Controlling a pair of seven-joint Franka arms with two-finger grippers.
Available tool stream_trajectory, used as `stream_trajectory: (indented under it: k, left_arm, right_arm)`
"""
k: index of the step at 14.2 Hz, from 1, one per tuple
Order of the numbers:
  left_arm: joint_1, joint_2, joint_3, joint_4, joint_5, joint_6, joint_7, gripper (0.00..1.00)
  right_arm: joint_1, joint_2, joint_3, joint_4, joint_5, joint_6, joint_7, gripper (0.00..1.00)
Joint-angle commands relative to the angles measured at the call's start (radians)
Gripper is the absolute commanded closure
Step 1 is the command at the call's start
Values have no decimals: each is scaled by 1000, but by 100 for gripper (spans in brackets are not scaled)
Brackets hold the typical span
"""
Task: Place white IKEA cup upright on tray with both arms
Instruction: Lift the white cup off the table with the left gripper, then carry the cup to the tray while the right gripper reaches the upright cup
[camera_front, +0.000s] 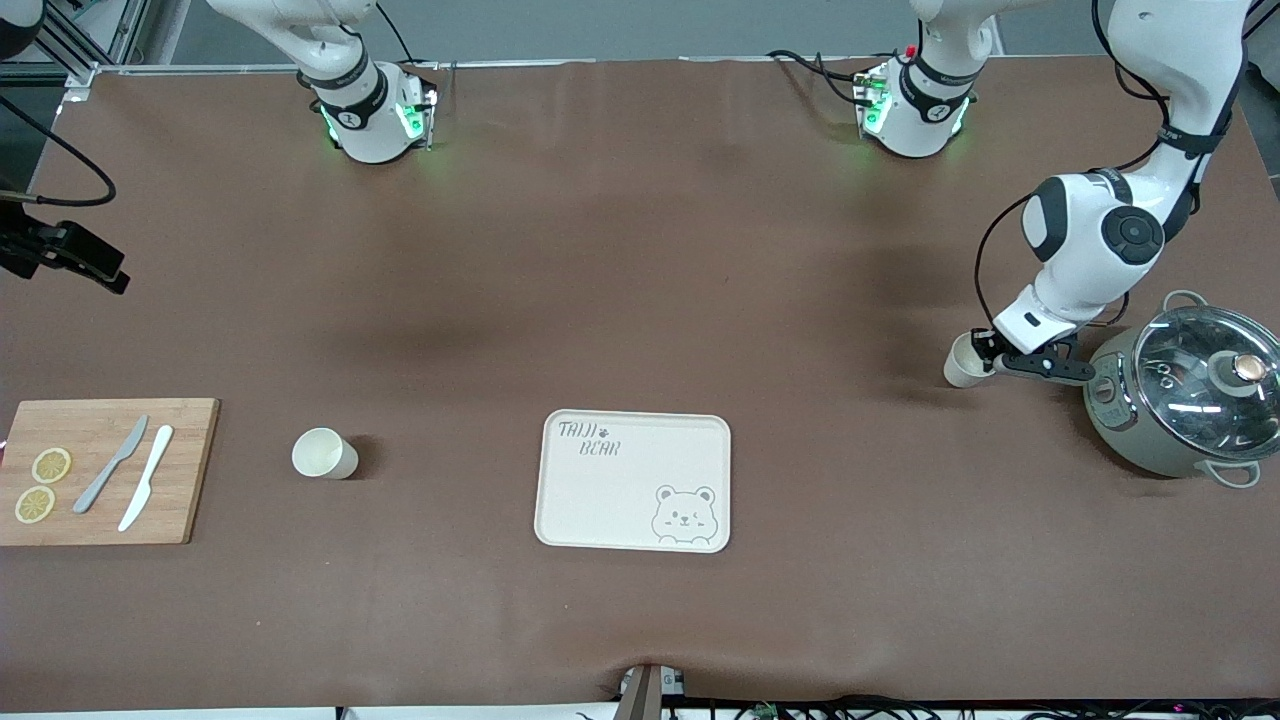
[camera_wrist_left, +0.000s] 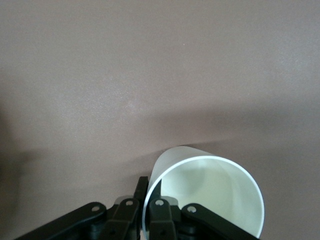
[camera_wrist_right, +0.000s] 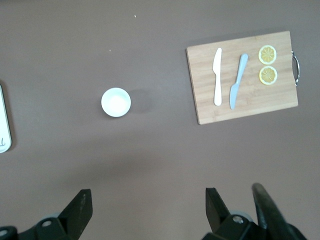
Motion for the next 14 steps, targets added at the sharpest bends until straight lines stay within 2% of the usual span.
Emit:
stream_trajectory:
  k: [1, 5, 6, 11, 14]
  left_arm:
    - [10, -16, -5, -6, 37, 12, -23, 100]
    - [4, -54, -63, 37, 35, -41, -122, 100]
    - [4, -56, -88, 78, 32, -107, -145, 100]
    - [1, -36, -218, 328, 22, -426, -294, 100]
    - [-4, 15, -281, 460, 20, -526, -365, 100]
  right_arm:
    - [-13, 27, -1, -24, 77, 81, 6, 0]
    - [-1, 99, -2, -55, 64, 181, 0, 0]
    - [1, 120, -1, -61, 49, 201, 2, 0]
    - [2, 151, 1, -257, 45, 464, -9, 0]
    - [15, 200, 1, -328, 44, 610, -9, 0]
